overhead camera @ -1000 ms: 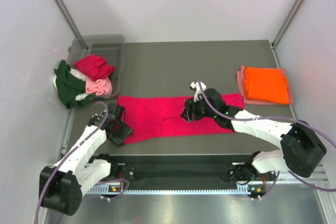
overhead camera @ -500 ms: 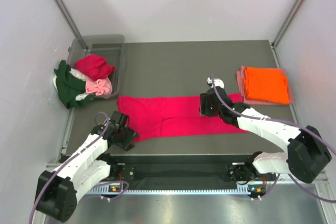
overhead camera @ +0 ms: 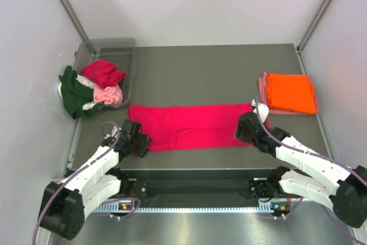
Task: Fold and stack the t-shirts
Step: Fold the tshirt
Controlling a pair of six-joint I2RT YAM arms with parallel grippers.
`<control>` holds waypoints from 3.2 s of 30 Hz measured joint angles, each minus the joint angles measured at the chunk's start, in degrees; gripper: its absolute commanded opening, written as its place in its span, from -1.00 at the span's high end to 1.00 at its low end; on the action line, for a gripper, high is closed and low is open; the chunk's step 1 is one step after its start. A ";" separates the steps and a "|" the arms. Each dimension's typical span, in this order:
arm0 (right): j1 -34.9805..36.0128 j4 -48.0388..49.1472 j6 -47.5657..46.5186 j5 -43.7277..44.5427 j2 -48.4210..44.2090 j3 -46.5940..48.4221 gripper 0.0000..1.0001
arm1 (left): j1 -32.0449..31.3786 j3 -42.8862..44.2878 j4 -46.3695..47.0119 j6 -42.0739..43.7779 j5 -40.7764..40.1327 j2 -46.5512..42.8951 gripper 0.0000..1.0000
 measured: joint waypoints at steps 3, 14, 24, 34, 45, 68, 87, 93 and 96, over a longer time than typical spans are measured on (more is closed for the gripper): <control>0.00 -2.67 4.59 1.05 -1.42 -0.94 -0.15 | -0.04 -0.63 2.10 -1.07 -0.92 0.02 -0.03; -6.10 -8.41 13.18 4.92 -2.91 -1.95 -0.15 | -0.09 -1.49 5.88 -3.54 -4.04 0.55 -0.03; -16.55 -7.17 10.19 2.25 -0.50 -3.19 -0.11 | -0.09 -1.60 7.23 -4.02 -5.49 1.11 -0.02; -20.28 -2.73 9.75 0.70 3.63 -6.38 0.46 | -0.09 -1.62 7.28 -4.66 -5.77 1.16 -0.01; -21.09 -0.76 9.86 -0.48 3.34 -6.84 1.00 | -0.09 0.46 14.14 -3.06 -6.34 8.94 0.08; -3.43 -5.95 8.57 -9.60 5.64 -3.13 1.00 | -1.86 35.91 18.88 11.61 -5.11 49.24 0.21; 30.32 0.94 20.39 -14.27 34.71 22.56 1.00 | 2.32 68.02 7.54 29.79 3.91 70.40 0.29; 34.88 4.74 20.65 -16.15 47.69 40.15 0.67 | 3.08 73.64 7.10 33.55 6.08 74.12 0.29; 34.99 9.62 19.54 -18.34 48.52 42.16 -0.33 | 4.02 73.96 7.45 35.17 8.83 74.53 0.29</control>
